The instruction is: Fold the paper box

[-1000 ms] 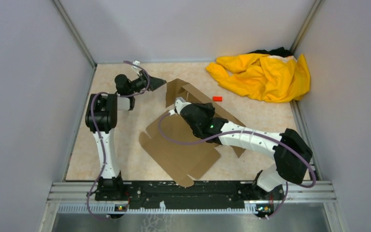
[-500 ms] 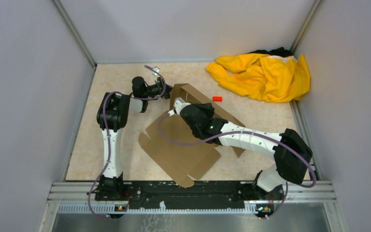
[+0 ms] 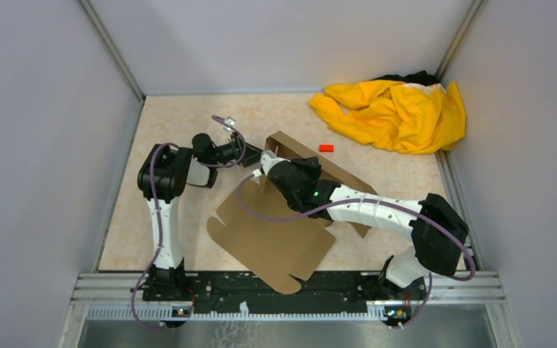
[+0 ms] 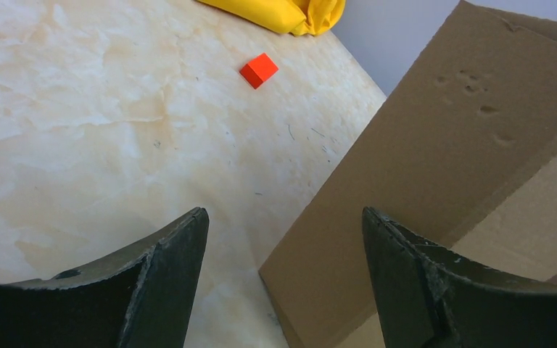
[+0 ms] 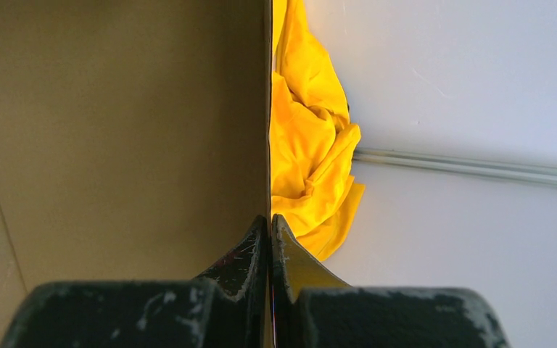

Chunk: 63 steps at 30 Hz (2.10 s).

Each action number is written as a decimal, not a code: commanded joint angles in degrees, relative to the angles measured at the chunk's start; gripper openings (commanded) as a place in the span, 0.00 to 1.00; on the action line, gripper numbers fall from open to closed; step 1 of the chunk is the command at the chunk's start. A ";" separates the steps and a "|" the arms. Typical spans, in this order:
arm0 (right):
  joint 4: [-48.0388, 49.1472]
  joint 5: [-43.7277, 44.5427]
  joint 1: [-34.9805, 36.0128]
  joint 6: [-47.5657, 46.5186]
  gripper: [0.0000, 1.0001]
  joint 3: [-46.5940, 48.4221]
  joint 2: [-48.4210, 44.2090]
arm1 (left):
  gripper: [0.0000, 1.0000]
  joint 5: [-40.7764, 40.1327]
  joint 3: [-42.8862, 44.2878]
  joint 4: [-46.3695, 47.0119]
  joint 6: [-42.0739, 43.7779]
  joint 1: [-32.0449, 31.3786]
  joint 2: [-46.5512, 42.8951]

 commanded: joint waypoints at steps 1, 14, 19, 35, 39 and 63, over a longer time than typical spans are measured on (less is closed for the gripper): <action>1.41 2.35 2.10 0.06 0.00 -0.58 -0.94 | 0.84 2.62 -3.00 9.05 -1.77 -0.30 -2.26; 2.62 7.09 6.95 -1.59 0.00 -1.99 -0.09 | 0.85 3.01 -12.48 20.85 -6.24 1.24 -4.61; 2.69 8.06 8.54 -1.09 0.00 -2.95 0.18 | 0.86 2.83 -16.38 24.58 -7.45 1.38 -5.71; 2.27 8.07 9.54 0.49 0.00 -4.24 -0.58 | 0.85 1.46 -22.48 30.21 -9.34 1.77 -7.34; 2.81 7.98 9.64 0.13 0.00 -4.20 -0.52 | 0.86 1.23 -23.34 30.23 -9.06 1.99 -8.17; 3.10 8.70 10.30 0.38 0.00 -4.41 -0.72 | 0.88 -0.30 -29.26 30.21 -5.43 2.13 -14.57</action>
